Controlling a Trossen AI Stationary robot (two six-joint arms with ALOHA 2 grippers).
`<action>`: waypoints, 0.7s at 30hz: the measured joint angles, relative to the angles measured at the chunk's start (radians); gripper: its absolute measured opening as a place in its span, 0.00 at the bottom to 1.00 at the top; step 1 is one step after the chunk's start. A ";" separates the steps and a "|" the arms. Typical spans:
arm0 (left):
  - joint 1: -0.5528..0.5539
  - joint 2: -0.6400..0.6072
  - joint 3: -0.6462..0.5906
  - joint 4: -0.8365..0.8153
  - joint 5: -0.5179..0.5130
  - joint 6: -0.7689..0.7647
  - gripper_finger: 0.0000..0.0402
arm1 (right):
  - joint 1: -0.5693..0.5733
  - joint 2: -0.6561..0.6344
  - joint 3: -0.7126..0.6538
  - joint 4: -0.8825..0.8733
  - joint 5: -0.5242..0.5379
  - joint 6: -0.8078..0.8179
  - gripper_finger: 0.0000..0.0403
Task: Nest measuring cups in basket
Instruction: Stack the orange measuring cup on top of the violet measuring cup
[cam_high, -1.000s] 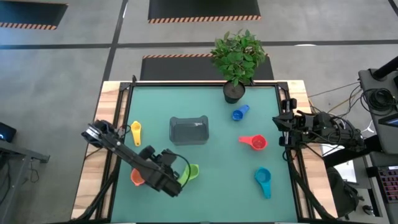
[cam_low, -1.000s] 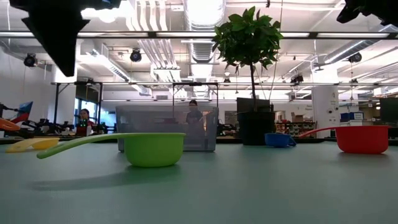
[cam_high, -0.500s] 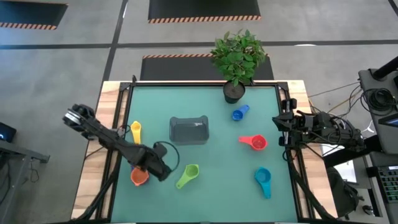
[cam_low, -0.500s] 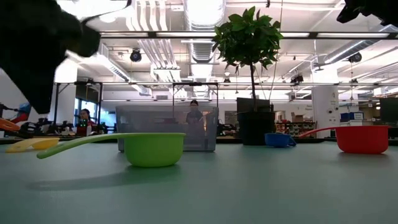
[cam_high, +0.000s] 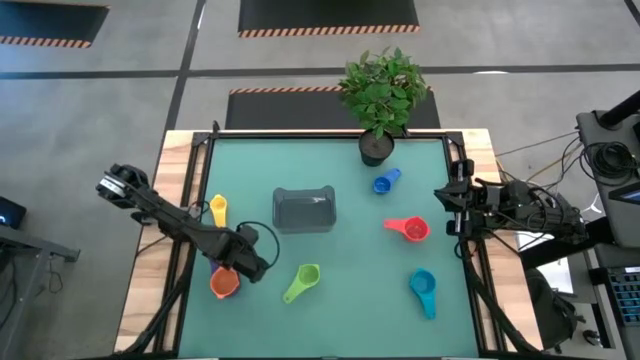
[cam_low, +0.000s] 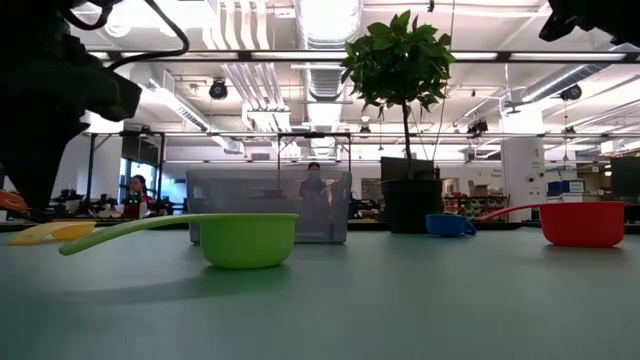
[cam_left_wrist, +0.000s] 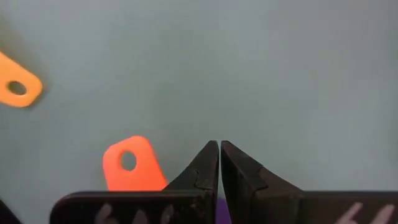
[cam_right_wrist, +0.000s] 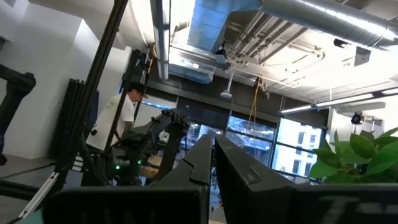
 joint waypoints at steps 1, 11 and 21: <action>0.000 0.000 0.000 -0.018 0.000 0.000 0.00 | 0.000 0.000 0.000 -0.001 0.000 0.000 0.02; 0.000 0.000 0.000 -0.144 0.024 -0.052 0.00 | 0.000 0.000 0.000 -0.002 0.000 -0.002 0.02; 0.000 0.000 0.036 -0.273 0.049 -0.057 0.00 | 0.000 0.000 0.000 -0.005 0.000 -0.008 0.02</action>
